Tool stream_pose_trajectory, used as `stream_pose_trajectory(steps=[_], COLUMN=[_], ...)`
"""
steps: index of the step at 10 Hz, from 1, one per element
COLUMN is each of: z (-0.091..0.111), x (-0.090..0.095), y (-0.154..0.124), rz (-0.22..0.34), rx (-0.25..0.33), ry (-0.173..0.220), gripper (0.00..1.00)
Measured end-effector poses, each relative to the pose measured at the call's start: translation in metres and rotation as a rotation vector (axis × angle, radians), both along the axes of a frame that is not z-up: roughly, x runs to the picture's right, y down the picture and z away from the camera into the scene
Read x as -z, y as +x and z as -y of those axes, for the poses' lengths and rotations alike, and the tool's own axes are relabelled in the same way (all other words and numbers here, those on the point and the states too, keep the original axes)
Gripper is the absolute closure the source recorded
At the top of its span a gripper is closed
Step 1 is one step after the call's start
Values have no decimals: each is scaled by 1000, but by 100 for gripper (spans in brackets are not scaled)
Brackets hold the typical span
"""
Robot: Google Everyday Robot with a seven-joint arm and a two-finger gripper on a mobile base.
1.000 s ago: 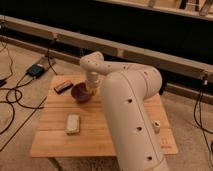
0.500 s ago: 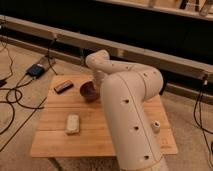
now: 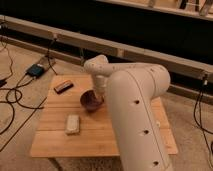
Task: Drag the ceramic bowl in a circle
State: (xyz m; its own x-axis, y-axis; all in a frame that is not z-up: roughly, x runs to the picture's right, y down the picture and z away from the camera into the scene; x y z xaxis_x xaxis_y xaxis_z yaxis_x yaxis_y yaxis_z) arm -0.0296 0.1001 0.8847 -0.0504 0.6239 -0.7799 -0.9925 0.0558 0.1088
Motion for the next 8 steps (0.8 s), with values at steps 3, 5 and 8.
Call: stream_pose_trajectory(steps=[3, 5, 8], z=[-15, -6, 21], x=[13, 7, -11], y=[-45, -71, -88], rz=[90, 122, 123], rx=[48, 46, 15], ry=[-34, -22, 17], gripper=[100, 100, 100])
